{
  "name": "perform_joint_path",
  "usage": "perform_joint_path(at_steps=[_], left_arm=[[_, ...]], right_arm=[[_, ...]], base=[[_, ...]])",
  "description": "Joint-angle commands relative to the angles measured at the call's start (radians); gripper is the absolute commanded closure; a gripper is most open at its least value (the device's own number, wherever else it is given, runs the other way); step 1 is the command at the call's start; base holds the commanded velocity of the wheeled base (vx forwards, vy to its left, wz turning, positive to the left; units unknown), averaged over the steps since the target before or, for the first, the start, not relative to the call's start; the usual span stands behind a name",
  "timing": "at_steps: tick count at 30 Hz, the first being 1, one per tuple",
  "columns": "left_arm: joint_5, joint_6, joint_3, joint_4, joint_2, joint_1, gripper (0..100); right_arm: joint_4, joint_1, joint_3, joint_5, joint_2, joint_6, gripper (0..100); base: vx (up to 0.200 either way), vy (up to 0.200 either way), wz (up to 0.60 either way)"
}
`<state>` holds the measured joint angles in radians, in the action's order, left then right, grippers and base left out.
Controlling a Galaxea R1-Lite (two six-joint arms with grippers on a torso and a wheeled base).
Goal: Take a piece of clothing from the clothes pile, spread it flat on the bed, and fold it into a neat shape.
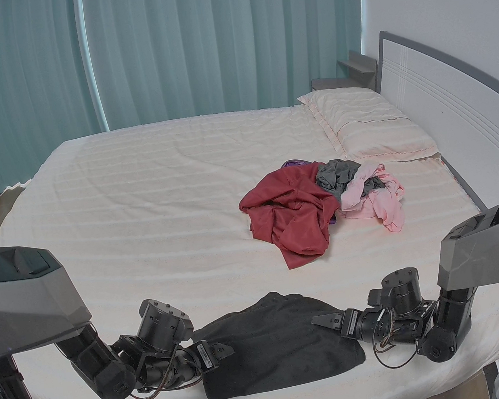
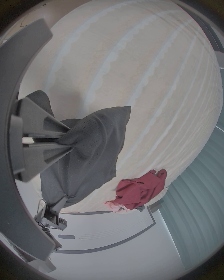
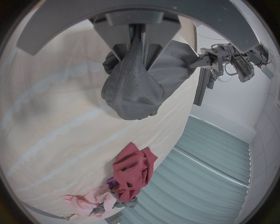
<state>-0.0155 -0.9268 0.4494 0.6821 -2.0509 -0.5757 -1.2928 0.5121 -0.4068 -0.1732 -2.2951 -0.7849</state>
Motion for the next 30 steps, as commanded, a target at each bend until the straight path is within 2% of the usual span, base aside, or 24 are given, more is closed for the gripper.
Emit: perform_joint_path(at_steps=[1, 4, 6, 11, 17, 22, 24, 30], left_arm=[[0.002, 0.032, -0.015, -0.036, 0.031, 0.020, 0], [0.002, 0.037, -0.005, -0.062, 0.041, 0.045, 0], [0.002, 0.036, 0.003, -0.059, 0.038, 0.071, 0], [-0.007, 0.023, 0.040, -0.064, -0.008, 0.096, 0], [0.008, -0.073, 0.117, -0.059, -0.083, 0.096, 0], [0.026, -0.092, 0.146, -0.059, -0.109, 0.096, 0], [0.068, -0.096, 0.167, -0.058, -0.138, 0.096, 0], [0.108, -0.093, 0.186, -0.053, -0.172, 0.094, 0]], right_arm=[[-0.003, -0.037, 0.033, 0.000, 0.014, 0.053, 0], [-0.005, -0.061, 0.052, -0.002, 0.006, 0.131, 0], [-0.005, -0.066, 0.054, -0.003, 0.006, 0.145, 0], [-0.007, -0.064, 0.054, -0.005, 0.003, 0.144, 0], [-0.007, -0.063, 0.051, -0.006, 0.005, 0.142, 0], [-0.008, -0.063, 0.051, -0.006, 0.005, 0.142, 0], [-0.008, -0.061, 0.049, -0.006, 0.005, 0.141, 0], [-0.008, -0.058, 0.049, -0.006, 0.006, 0.141, 0]], base=[[0.000, 0.000, 0.00], [0.000, 0.000, 0.00], [0.000, 0.000, 0.00], [0.000, 0.000, 0.00], [0.000, 0.000, 0.00], [0.000, 0.000, 0.00], [0.000, 0.000, 0.00], [0.000, 0.000, 0.00]])
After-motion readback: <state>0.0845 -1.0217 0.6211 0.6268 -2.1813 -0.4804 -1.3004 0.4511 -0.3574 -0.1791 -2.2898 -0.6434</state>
